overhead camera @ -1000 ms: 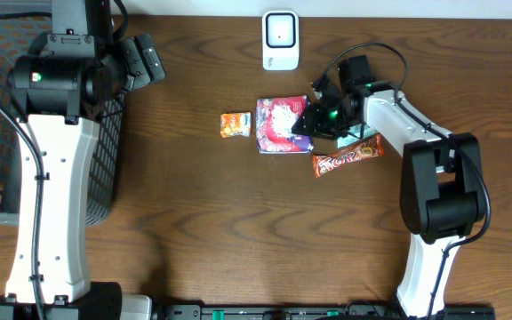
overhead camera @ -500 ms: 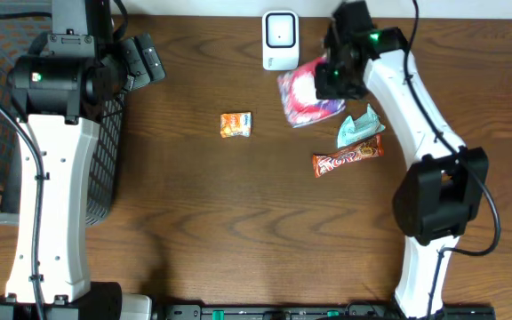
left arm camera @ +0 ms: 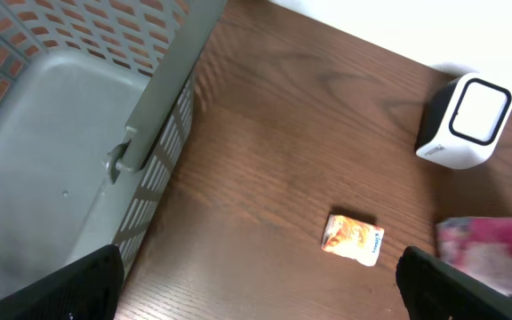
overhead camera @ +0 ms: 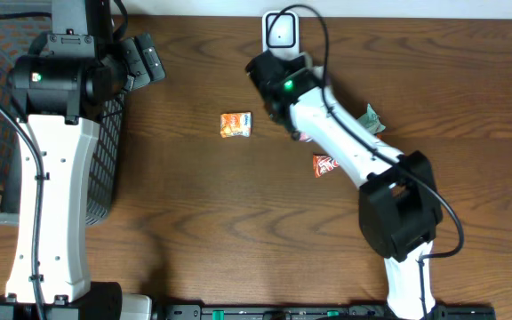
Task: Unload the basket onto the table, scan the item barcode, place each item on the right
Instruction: 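Lift the wipes pack and hold it over the white scanner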
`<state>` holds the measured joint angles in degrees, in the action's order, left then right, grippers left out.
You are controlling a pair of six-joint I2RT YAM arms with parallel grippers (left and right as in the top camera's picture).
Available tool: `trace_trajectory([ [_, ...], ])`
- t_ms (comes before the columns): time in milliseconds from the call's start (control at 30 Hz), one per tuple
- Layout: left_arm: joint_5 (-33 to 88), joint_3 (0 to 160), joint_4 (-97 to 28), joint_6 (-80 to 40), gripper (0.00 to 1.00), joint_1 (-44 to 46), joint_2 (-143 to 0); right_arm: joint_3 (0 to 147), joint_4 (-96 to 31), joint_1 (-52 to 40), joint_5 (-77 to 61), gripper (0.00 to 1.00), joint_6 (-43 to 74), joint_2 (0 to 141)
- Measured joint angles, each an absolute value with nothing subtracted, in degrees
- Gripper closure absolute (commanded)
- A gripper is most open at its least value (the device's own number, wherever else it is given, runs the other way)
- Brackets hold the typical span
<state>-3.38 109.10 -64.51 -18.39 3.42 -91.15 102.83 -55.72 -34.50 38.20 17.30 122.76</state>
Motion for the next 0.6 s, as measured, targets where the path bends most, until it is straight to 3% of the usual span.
trace_trajectory([
  [100,-3.36,109.10,-64.51,-18.39,0.02,3.42,-91.15,102.06,-54.08,-36.88,34.94,0.90,17.41,122.85],
  [267,-3.38,109.10,-64.51,-18.39,0.02,3.42,-91.15,102.08,-54.02,-39.86,31.07,0.69,17.45,122.85],
  [600,-3.36,109.10,-64.53,-18.39,0.02,3.42,-91.15,116.01,-62.50,-38.76,15.97,0.52,19.07,122.96],
])
